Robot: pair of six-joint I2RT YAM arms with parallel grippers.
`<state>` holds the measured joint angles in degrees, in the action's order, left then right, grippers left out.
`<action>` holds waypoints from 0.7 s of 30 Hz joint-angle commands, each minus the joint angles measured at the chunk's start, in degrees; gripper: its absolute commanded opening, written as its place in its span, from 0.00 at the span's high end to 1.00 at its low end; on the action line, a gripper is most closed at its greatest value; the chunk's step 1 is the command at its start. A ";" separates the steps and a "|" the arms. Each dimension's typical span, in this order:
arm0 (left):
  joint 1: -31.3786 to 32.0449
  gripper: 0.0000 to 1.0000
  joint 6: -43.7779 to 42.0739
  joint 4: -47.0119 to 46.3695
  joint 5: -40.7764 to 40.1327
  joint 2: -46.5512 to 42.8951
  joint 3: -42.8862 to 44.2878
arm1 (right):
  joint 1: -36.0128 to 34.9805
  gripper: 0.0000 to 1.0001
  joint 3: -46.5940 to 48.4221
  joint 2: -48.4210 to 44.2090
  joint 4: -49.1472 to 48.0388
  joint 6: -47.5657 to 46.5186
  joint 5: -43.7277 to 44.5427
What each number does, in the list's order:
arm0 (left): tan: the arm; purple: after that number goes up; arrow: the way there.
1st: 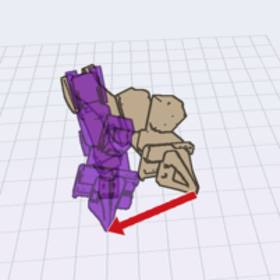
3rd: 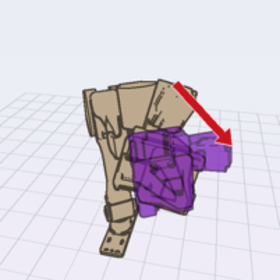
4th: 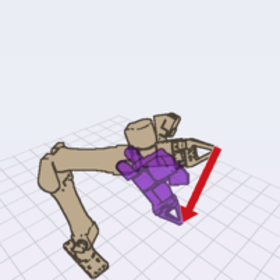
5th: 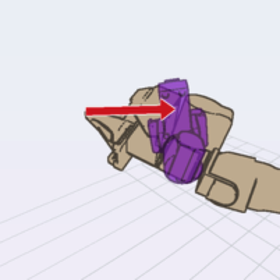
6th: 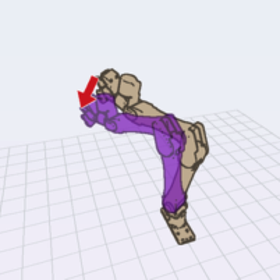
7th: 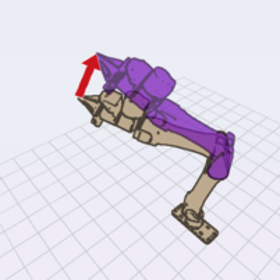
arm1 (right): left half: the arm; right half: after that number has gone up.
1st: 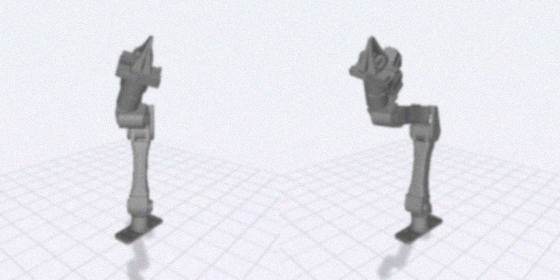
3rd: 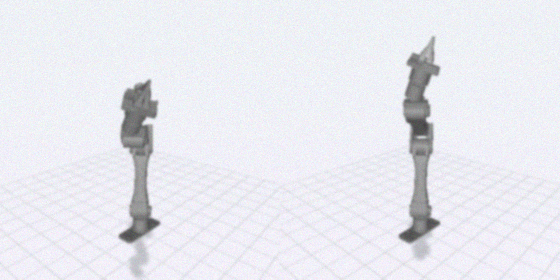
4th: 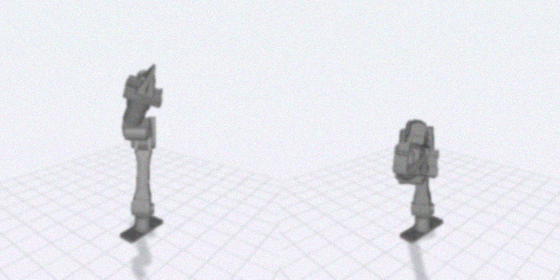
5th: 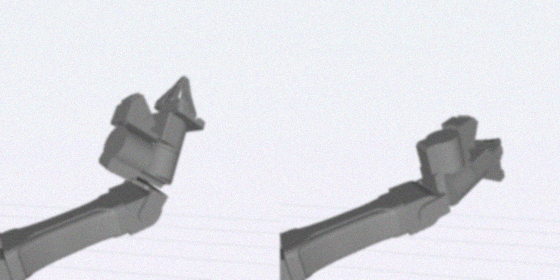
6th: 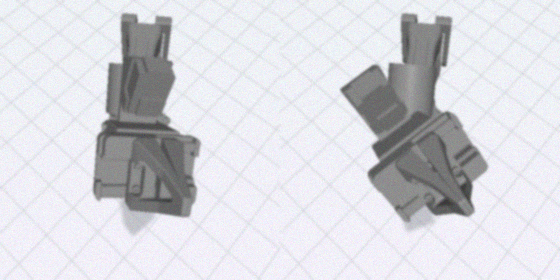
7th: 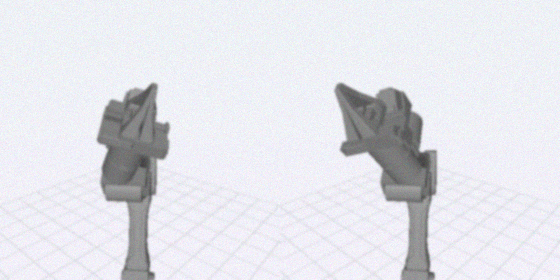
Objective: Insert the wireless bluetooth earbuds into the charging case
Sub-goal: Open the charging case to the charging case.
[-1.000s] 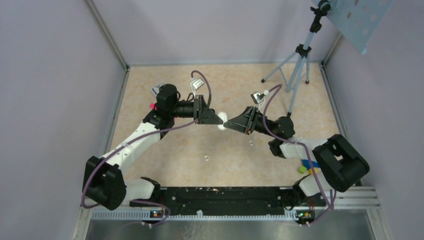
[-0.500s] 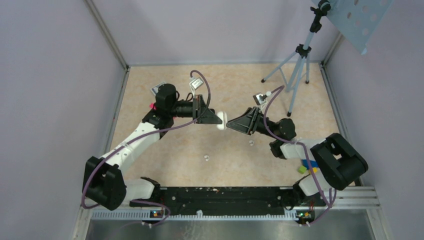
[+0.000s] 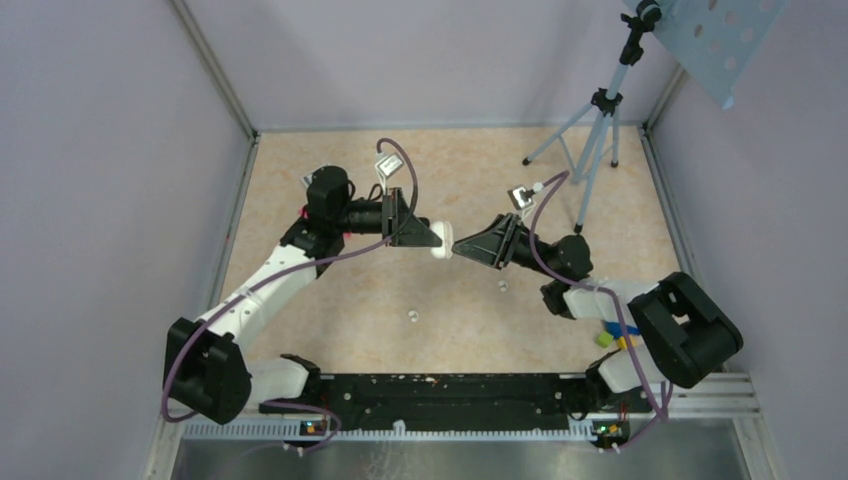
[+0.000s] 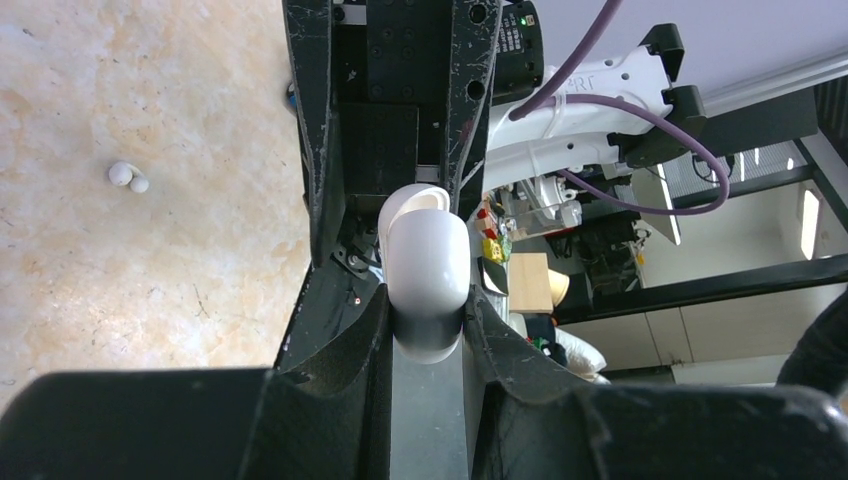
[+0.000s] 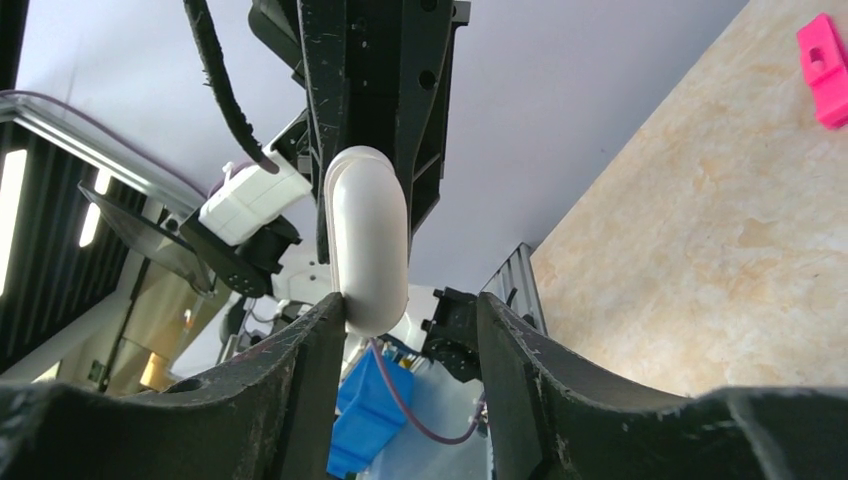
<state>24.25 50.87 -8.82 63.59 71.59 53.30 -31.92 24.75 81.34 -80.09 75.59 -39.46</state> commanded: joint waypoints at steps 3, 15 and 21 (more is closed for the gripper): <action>0.00 1.00 0.16 -2.69 1.71 -3.25 3.26 | 0.43 0.49 0.36 -2.49 3.68 -4.02 0.64; 0.01 1.00 2.21 -4.58 2.42 -4.52 3.48 | 0.46 0.48 2.75 -8.75 17.53 -10.60 1.45; -0.07 1.00 1.60 -4.67 2.88 -4.37 3.05 | 0.42 0.48 3.99 -13.00 17.20 -10.71 0.70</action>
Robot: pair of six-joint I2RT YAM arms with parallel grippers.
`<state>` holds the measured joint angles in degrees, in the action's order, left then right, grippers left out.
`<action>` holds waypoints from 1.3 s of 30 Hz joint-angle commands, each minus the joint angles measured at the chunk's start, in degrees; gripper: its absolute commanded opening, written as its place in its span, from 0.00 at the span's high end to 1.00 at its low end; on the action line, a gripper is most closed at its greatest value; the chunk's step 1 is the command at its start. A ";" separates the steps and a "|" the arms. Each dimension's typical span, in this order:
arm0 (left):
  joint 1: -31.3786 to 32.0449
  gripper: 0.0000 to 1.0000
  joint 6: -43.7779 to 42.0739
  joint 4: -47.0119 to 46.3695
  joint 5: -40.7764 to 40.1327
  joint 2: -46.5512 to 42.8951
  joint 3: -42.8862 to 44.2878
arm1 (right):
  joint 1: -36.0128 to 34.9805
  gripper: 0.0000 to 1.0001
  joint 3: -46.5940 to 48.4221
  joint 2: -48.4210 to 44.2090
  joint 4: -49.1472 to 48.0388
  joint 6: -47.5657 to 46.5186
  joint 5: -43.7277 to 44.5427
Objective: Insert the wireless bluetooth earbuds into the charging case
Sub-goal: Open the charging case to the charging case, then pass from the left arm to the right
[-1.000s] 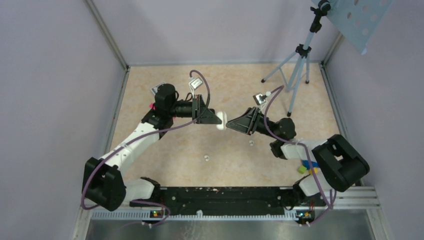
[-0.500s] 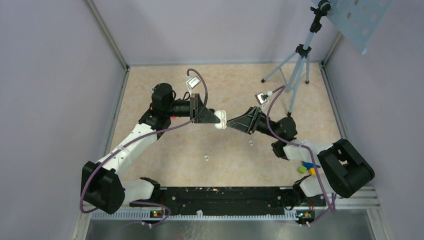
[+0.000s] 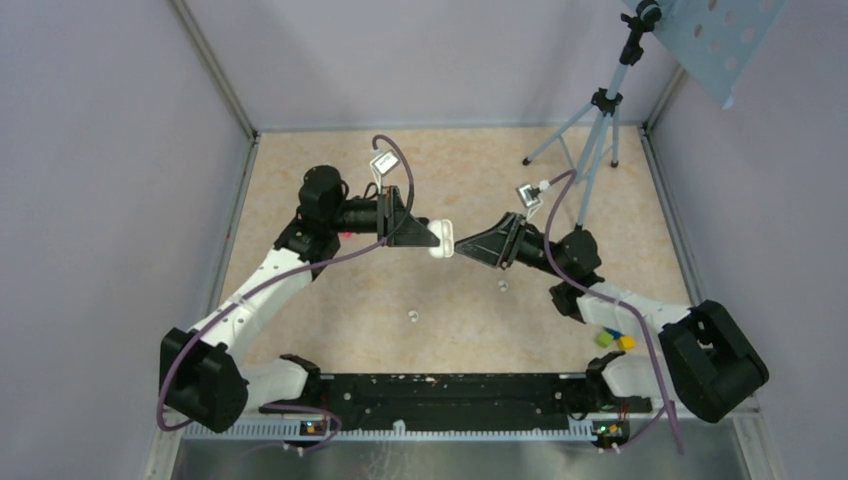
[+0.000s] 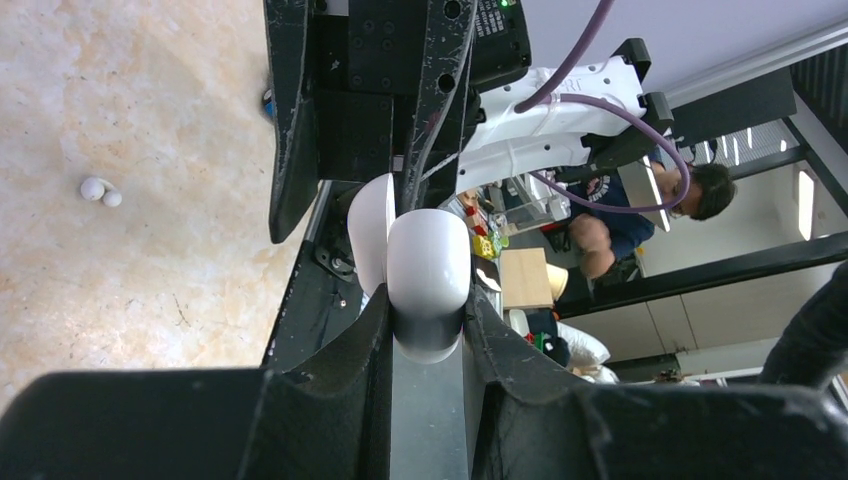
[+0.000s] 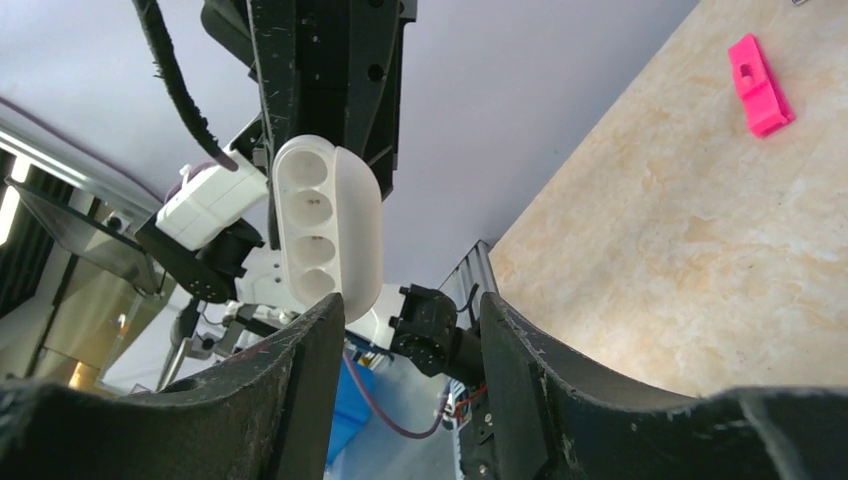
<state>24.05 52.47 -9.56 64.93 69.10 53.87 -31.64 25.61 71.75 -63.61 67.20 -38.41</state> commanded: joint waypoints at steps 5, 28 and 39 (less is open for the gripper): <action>0.07 1.00 -0.08 -4.23 2.03 -1.34 2.95 | 0.02 0.44 5.78 -3.96 3.91 -4.04 -2.23; 0.12 1.00 0.67 -5.54 3.50 -0.99 2.50 | -1.44 0.65 8.94 6.93 -14.24 5.46 -6.55; 0.06 1.00 -1.05 -3.21 2.94 -0.93 3.19 | -1.96 1.00 10.52 5.33 -6.49 0.85 -7.32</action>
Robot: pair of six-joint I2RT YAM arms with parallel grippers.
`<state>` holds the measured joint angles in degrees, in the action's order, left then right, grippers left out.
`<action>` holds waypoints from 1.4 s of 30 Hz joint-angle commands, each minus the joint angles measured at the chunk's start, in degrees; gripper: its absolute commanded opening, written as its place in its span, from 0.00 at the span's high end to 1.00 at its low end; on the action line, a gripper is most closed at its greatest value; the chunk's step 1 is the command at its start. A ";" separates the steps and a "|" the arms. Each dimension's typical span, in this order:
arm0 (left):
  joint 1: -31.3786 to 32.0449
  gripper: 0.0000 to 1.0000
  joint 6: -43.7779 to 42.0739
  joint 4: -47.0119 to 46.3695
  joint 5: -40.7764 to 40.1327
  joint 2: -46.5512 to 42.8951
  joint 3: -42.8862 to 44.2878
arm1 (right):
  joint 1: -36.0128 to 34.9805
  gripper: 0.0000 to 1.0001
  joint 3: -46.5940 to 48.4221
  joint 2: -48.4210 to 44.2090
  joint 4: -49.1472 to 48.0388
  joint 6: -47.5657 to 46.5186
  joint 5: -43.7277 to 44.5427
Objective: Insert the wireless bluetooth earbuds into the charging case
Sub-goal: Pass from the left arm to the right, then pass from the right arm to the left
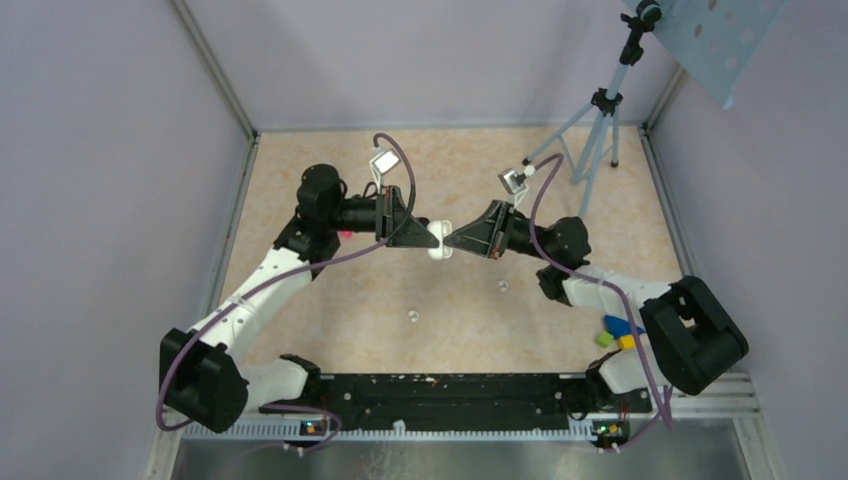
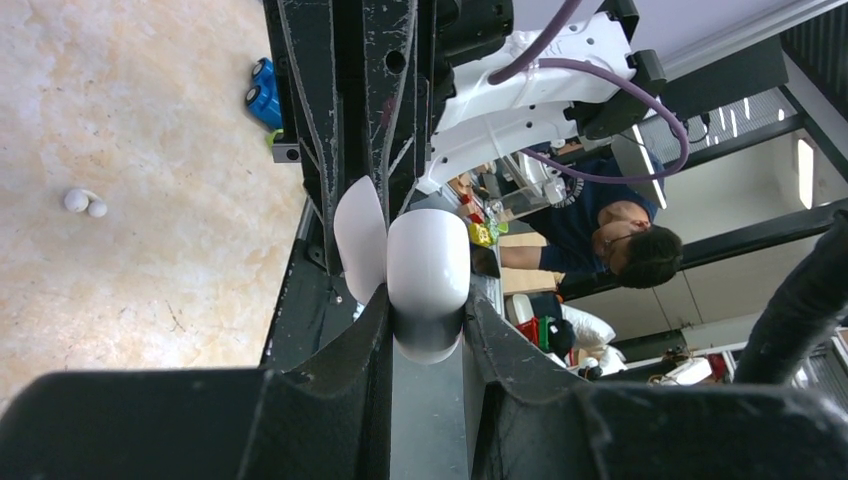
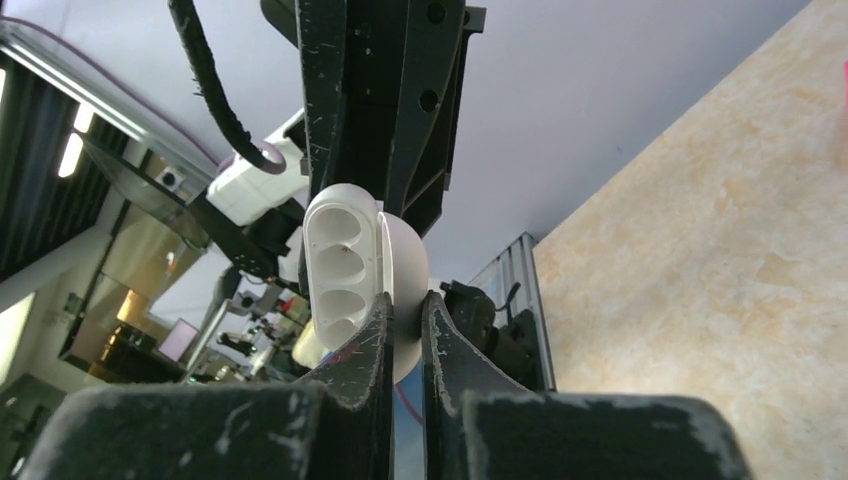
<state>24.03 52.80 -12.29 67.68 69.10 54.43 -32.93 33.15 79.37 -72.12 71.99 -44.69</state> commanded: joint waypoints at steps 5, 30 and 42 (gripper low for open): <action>-0.93 0.63 -5.94 6.46 0.06 0.01 4.68 | -0.65 1.00 8.21 -6.38 29.57 -18.30 -1.79; -6.56 0.01 -24.87 29.89 -9.07 5.12 8.87 | -15.69 1.00 19.17 -14.51 87.35 -99.22 42.59; -1.47 0.11 -19.37 30.72 -8.36 14.07 11.04 | -17.18 1.00 5.00 -20.44 64.22 -111.69 38.57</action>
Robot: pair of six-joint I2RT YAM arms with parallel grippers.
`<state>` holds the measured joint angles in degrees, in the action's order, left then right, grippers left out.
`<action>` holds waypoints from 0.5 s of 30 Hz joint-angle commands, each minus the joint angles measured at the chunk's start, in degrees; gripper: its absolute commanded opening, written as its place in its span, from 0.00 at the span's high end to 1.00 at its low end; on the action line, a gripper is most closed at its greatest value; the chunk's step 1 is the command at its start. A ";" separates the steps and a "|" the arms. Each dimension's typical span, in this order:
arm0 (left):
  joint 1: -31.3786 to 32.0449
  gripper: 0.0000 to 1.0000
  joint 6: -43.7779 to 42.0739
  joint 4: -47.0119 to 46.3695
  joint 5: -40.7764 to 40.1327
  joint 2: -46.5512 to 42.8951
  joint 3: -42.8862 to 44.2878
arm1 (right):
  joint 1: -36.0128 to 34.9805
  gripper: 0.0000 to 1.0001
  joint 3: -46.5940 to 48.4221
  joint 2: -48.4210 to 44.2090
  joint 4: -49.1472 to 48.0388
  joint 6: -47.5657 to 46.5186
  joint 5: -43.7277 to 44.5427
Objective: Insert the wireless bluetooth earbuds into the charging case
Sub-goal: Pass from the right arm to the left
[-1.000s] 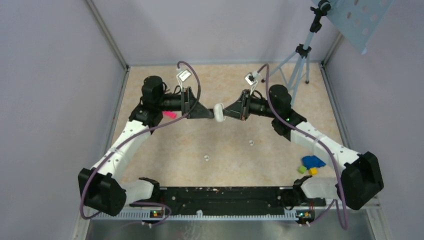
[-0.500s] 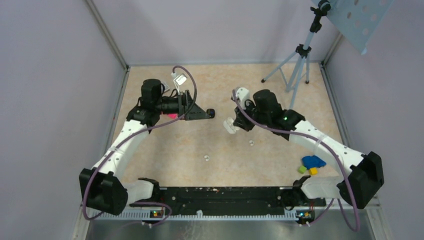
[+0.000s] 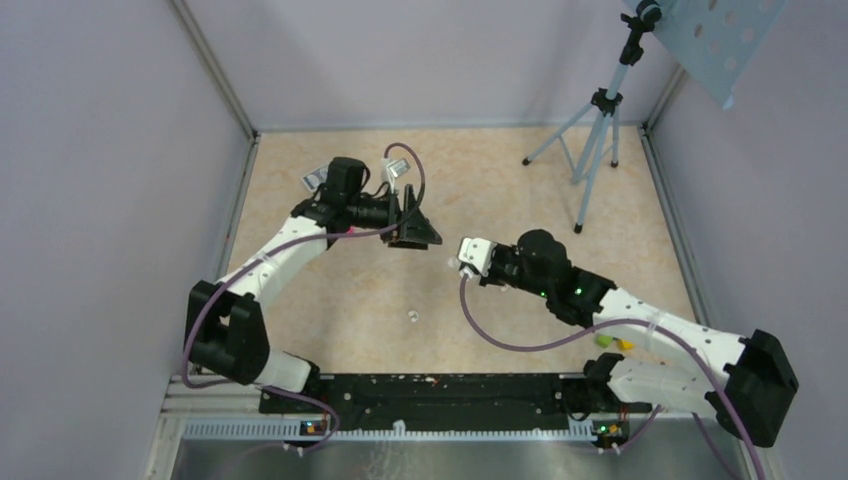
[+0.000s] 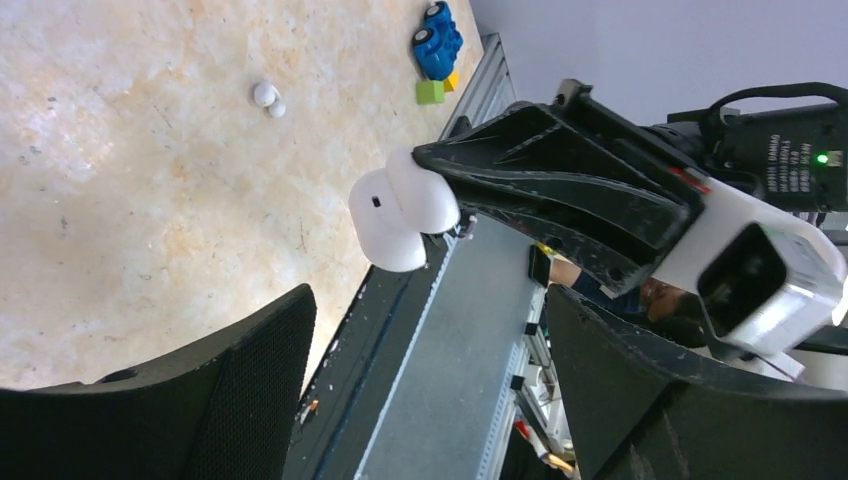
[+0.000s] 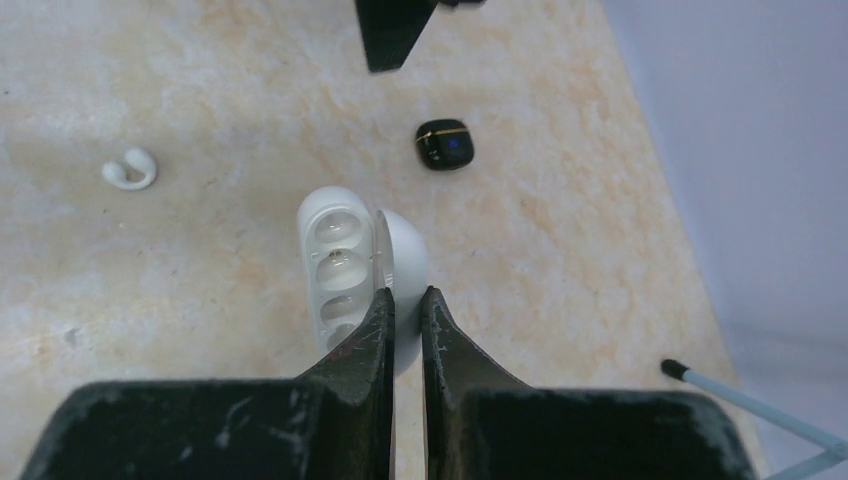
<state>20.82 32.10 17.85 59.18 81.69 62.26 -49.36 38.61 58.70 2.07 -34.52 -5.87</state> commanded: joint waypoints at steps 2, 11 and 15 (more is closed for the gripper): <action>2.80 0.13 2.63 -0.02 0.36 2.52 2.96 | -0.74 1.00 -0.44 0.81 -11.19 -5.53 -0.85; 4.61 0.26 4.74 -3.12 -1.68 3.38 2.44 | -1.40 1.00 1.84 3.08 -10.02 -5.21 -3.75; 5.88 0.38 3.72 -2.59 -2.74 4.22 3.76 | -1.53 1.00 2.00 3.21 -9.89 -4.91 -3.99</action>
<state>25.56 36.34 17.15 57.39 84.93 63.16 -50.06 38.54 61.91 -5.58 -39.00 -7.86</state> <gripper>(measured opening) 0.656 0.043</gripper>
